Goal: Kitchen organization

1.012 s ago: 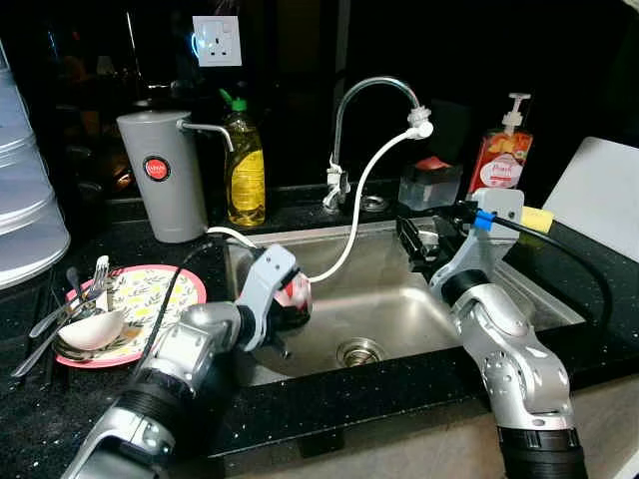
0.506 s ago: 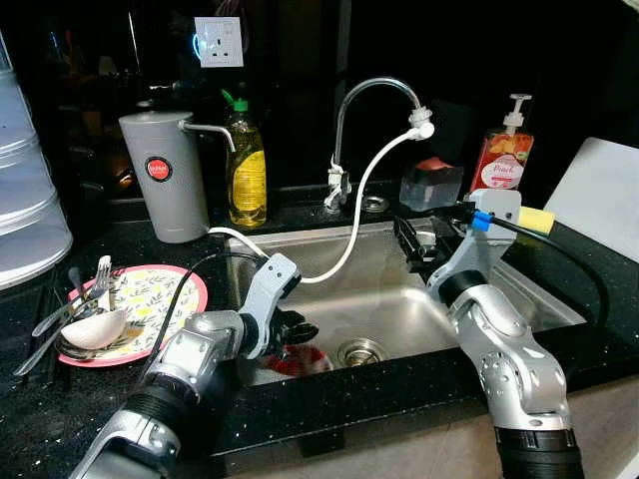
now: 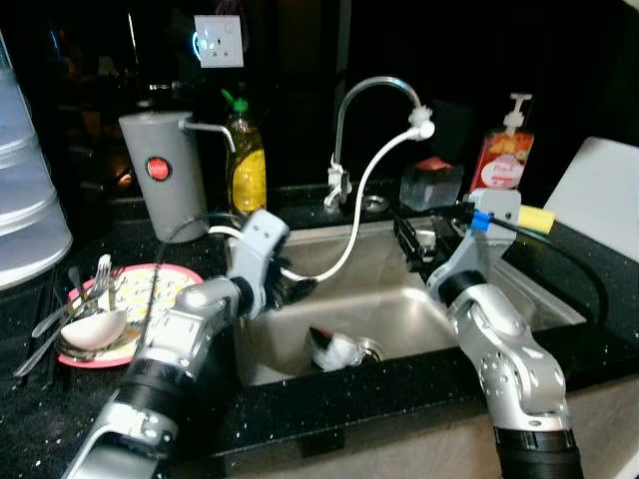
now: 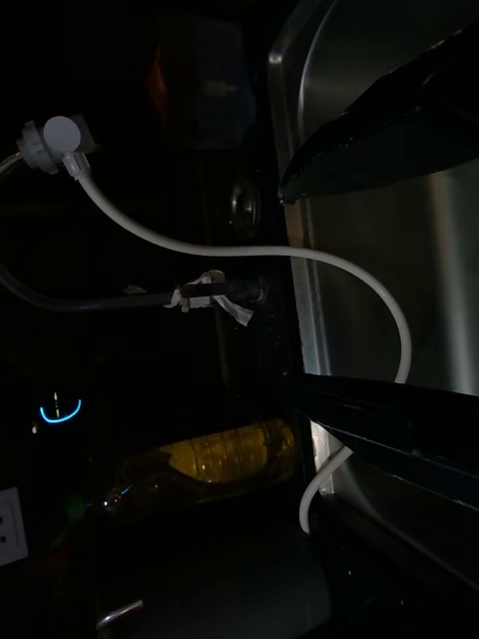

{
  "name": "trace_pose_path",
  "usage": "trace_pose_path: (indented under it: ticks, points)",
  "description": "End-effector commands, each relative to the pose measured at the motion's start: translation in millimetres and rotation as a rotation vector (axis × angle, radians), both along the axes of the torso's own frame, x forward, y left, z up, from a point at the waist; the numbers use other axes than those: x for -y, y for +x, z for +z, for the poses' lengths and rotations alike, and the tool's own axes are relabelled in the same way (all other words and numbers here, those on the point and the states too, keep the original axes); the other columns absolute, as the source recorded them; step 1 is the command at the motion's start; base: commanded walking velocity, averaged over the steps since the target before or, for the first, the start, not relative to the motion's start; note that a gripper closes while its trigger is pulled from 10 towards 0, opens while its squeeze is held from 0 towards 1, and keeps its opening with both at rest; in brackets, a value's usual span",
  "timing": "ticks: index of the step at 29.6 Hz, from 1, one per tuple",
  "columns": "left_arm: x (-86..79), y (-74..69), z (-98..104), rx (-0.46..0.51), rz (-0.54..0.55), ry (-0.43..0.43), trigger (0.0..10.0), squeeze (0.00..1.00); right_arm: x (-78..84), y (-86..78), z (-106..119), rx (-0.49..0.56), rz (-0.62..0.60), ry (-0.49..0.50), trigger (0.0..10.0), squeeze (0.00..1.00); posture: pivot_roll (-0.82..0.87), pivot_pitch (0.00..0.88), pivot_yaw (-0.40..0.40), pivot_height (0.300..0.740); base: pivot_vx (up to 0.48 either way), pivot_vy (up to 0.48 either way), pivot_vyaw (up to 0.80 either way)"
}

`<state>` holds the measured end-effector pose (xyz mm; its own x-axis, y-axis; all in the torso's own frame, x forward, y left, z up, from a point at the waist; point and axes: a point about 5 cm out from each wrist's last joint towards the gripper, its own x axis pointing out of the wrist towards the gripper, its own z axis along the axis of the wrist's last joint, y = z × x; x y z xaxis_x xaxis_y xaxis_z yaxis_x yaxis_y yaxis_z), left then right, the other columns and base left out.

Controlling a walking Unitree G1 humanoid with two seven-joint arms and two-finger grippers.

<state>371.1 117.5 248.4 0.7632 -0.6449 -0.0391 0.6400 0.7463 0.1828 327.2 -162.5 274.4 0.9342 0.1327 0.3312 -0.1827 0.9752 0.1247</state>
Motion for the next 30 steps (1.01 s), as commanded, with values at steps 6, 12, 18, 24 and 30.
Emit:
trace_pose_path:
  ticks: [6, 12, 18, 24, 30]
  points:
    - [-28.4, -11.4, 29, 0.122, 0.135, 0.018, 10.0, 0.00, 0.1, -2.4, 1, 0.014, -0.002, 0.011, 10.0, 0.00, -0.05, 0.003, -0.004, 0.740, 0.000, 0.000, 0.00]
    - [-55.0, -21.6, 32, 0.161, 0.317, 0.081, 10.0, 0.00, -0.4, -2.1, 1, 0.013, 0.003, 0.012, 10.0, 0.00, -0.05, 0.001, -0.005, 0.740, 0.000, 0.000, 0.00]
    - [-74.1, -37.3, 34, 0.183, 0.476, 0.083, 10.0, 0.00, -1.5, -1.4, 0, 0.011, 0.008, 0.009, 10.0, 0.00, -0.03, 0.000, -0.009, 0.740, 0.000, 0.000, 0.00]
    - [-84.2, -49.2, 25, 0.172, 0.571, 0.057, 10.0, 0.00, -4.0, 0.1, -1, 0.006, 0.022, 0.007, 10.0, 0.00, -0.03, 0.000, -0.012, 0.740, 0.000, 0.000, 0.00]
    - [-93.7, -53.3, 6, 0.131, 0.693, 0.078, 10.0, 0.00, -5.9, 0.8, -3, 0.001, 0.030, 0.006, 10.0, 0.00, -0.02, 0.001, -0.013, 0.740, 0.000, 0.000, 0.00]
